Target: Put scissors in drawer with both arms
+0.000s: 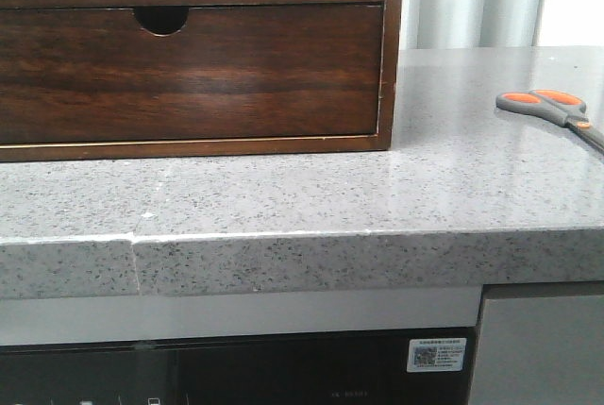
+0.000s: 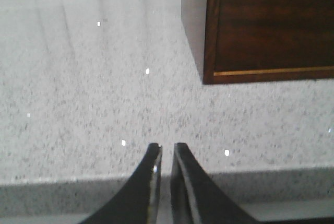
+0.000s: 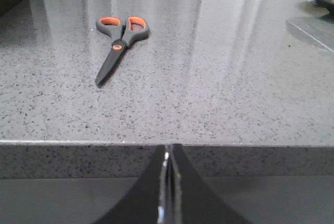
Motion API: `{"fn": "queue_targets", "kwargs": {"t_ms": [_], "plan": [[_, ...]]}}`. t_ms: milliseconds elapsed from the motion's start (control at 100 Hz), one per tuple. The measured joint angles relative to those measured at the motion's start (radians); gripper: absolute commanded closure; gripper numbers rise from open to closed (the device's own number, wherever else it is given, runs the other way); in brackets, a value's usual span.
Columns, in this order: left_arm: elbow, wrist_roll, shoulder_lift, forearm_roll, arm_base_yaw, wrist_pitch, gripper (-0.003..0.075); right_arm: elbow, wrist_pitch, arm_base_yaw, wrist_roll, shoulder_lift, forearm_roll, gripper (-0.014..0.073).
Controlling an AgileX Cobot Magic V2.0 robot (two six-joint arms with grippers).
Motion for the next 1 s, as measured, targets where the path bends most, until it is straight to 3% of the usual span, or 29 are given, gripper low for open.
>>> {"fn": "queue_targets", "kwargs": {"t_ms": [280, 1000], "plan": [[0.0, 0.0, 0.0, 0.0, 0.0, -0.111, 0.0717, 0.0, -0.094, 0.0, 0.0, 0.0, -0.002, 0.0699], [0.0, 0.0, 0.0, 0.0, 0.0, -0.117, 0.0717, 0.0, -0.149, 0.0, 0.0, 0.0, -0.004, 0.0699]]}}
